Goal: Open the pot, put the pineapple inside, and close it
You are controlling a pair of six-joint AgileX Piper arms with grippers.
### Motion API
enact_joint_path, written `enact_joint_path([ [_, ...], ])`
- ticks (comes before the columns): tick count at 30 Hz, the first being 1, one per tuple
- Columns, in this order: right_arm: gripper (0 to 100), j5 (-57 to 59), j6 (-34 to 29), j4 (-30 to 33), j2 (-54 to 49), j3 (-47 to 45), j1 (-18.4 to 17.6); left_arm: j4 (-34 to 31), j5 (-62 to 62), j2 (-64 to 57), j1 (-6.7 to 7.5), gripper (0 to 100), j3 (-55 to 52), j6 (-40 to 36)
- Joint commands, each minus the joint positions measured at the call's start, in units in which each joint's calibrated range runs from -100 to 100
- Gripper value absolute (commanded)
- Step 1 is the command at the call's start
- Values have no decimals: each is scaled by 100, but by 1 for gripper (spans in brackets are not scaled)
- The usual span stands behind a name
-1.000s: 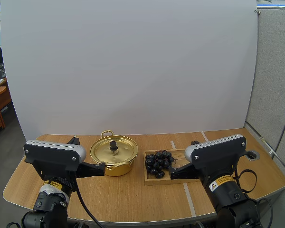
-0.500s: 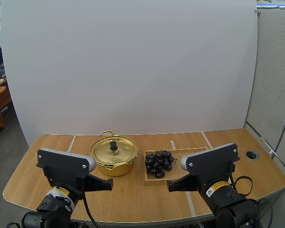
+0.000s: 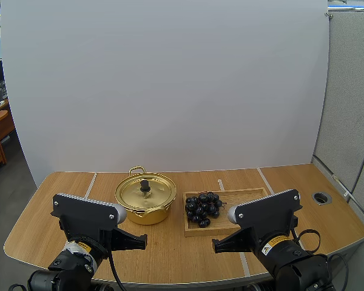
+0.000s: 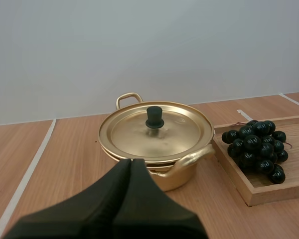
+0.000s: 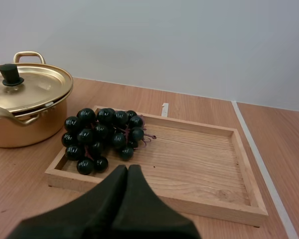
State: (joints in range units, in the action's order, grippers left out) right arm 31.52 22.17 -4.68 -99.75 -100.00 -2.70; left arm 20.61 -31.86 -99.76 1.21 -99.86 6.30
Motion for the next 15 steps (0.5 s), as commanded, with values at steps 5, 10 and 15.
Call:
enact_joint_path([
  [5, 0, -27, 20, 70, -25, 0, 29, -474, 36, -24, -7, 0, -14, 17],
  [10, 0, -27, 20, 70, -25, 0, 29, -487, 36, -24, -7, 0, -14, -77],
  [15, 0, -27, 20, 59, -25, 0, 29, -535, 42, -24, -7, 0, -14, -338],
])
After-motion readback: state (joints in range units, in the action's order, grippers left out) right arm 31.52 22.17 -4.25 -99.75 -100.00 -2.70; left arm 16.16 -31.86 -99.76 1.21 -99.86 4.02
